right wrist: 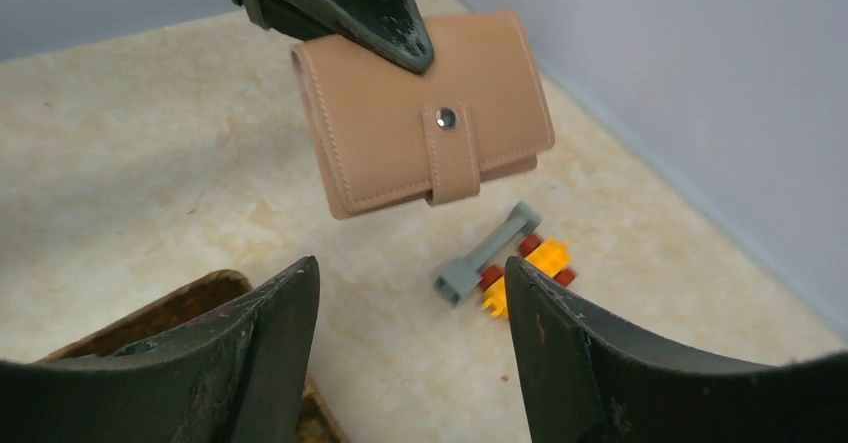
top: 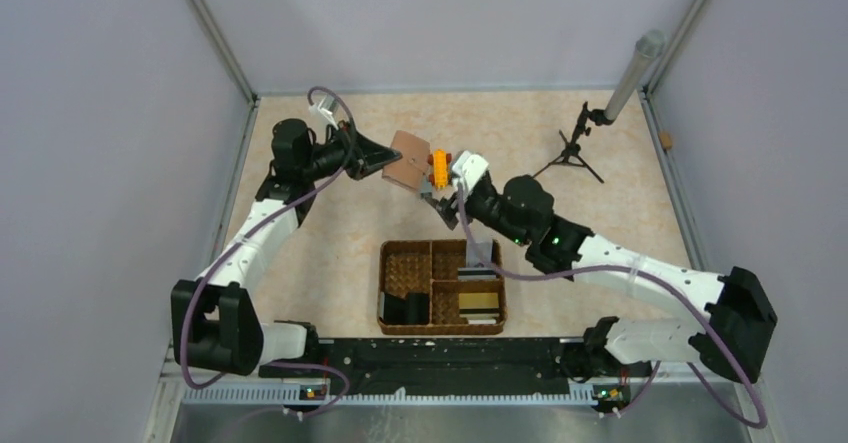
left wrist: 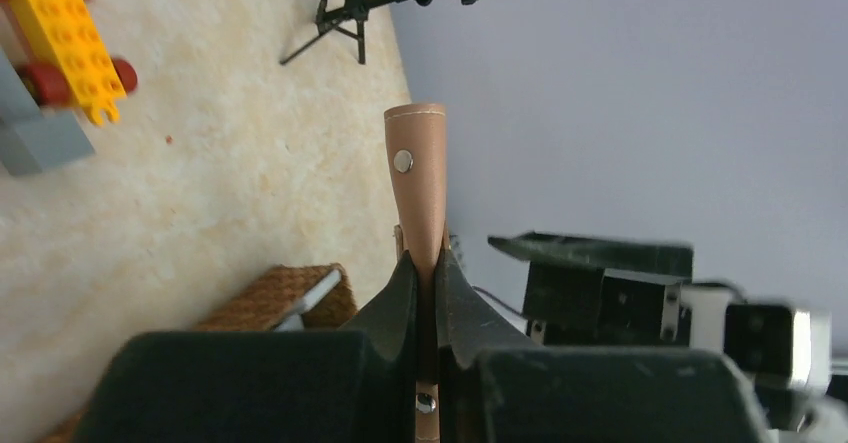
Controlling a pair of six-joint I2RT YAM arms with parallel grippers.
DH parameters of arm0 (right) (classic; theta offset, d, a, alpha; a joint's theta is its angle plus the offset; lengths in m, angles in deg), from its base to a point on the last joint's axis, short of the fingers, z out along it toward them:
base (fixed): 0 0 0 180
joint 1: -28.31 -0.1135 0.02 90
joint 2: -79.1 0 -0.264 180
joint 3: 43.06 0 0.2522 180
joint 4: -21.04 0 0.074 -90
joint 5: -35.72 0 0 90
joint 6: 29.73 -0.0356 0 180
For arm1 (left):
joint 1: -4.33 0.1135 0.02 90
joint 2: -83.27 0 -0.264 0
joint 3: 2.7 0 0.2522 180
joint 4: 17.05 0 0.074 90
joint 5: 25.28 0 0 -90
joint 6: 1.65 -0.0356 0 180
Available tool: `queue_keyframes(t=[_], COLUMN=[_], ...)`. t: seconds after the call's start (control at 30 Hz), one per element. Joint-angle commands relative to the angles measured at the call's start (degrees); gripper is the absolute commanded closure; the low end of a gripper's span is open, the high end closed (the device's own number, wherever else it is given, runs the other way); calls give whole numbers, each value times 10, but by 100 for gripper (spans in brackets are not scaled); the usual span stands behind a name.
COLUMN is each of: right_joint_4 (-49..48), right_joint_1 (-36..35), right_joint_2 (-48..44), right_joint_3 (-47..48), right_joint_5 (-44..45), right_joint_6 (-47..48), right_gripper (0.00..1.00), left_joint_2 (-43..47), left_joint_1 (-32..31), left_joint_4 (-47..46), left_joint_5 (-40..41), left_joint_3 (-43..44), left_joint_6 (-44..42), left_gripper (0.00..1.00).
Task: Put the credit cards into the card holder
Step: Open the card holder.
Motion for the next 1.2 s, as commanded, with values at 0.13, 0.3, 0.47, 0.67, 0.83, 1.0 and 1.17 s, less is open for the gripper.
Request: queue_keyframes(t=[0.13, 0.3, 0.47, 0.67, 0.83, 1.0, 1.17], right_joint_4=[159, 104, 57, 93, 115, 155, 140], right_joint_1=[170, 234, 235, 237, 257, 262, 257], right_joint_2=[-43, -5, 42, 59, 56, 57, 67], right_joint_3=[69, 87, 103, 120, 122, 125, 115], right_joint_5=[-394, -600, -668, -641, -633, -618, -643], right_joint_6=[-312, -412, -448, -408, -385, -352, -350], right_gripper=[34, 43, 48, 50, 51, 50, 49], left_joint_2=[26, 35, 14, 21, 30, 35, 31], left_joint_1=[-28, -40, -61, -88, -94, -97, -107], left_joint_4=[89, 106, 73, 82, 91, 90, 81], left_joint_5=[-72, -106, -170, -193, -195, -201, -206], left_joint_3=[68, 47, 41, 40, 42, 41, 39], left_joint_6=[-312, -365, -332, -348, -360, -360, -352], left_gripper=[100, 100, 100, 100, 100, 100, 100])
